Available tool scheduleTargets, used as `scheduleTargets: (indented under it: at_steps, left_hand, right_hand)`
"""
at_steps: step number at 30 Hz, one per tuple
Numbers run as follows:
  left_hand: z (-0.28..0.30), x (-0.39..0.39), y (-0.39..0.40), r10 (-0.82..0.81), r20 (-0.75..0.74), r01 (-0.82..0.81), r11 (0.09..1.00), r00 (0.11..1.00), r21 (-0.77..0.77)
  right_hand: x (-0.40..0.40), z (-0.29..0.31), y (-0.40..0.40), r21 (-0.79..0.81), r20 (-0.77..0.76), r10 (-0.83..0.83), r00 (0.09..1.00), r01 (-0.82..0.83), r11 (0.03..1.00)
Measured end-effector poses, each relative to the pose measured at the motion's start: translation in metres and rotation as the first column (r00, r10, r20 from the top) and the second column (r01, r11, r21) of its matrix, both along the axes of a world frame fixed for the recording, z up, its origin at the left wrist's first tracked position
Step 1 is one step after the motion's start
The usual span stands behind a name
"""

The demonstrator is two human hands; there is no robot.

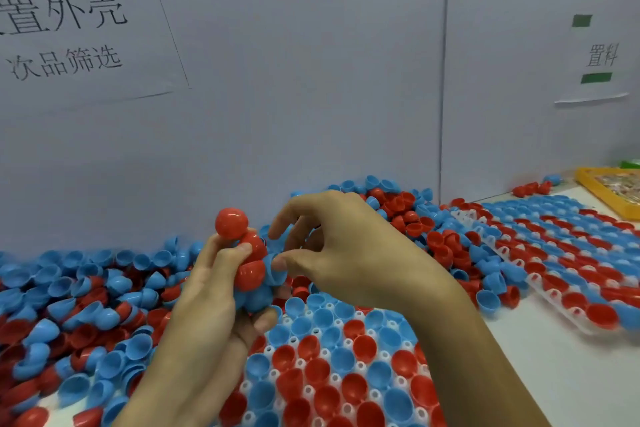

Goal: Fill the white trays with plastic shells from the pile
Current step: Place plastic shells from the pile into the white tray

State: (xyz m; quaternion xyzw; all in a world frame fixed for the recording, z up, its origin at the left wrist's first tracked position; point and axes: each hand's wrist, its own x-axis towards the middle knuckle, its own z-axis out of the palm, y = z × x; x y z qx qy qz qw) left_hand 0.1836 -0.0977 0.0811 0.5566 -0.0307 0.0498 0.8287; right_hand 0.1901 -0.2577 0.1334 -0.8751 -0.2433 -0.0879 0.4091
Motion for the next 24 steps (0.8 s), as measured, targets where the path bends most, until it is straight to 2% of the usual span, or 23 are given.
scheduleTargets:
  at_steps: [9,12,16,18,21,24]
  left_hand:
    - [0.004,0.002,0.005,-0.035,-0.014,0.034,0.999,0.999,-0.010]
    - [0.006,-0.003,0.008,-0.025,-0.023,0.024,0.999,0.999,-0.037]
    - [0.003,0.001,0.012,0.122,-0.084,-0.128,0.990,0.989,-0.066]
    - [0.002,0.001,0.012,0.142,-0.094,-0.150,0.985,0.985,-0.086]
    - [-0.001,0.000,0.008,0.158,-0.063,-0.159,0.987,0.985,-0.017]
    - [-0.003,-0.001,0.003,0.151,-0.029,-0.150,0.988,0.988,0.037]
  right_hand:
    - [0.003,-0.008,0.017,-0.054,0.151,-0.012,0.988,0.021,0.998]
    - [0.006,-0.011,0.019,-0.013,0.158,-0.063,0.985,0.066,0.998]
    - [0.010,-0.011,0.018,0.107,0.070,-0.132,0.989,0.124,0.986]
    - [0.010,-0.010,0.018,0.127,0.005,-0.140,0.990,0.138,0.982]
    - [0.008,-0.010,0.023,0.187,-0.127,-0.140,0.982,0.163,0.969]
    - [0.006,-0.013,0.028,0.206,-0.171,-0.180,0.969,0.214,0.955]
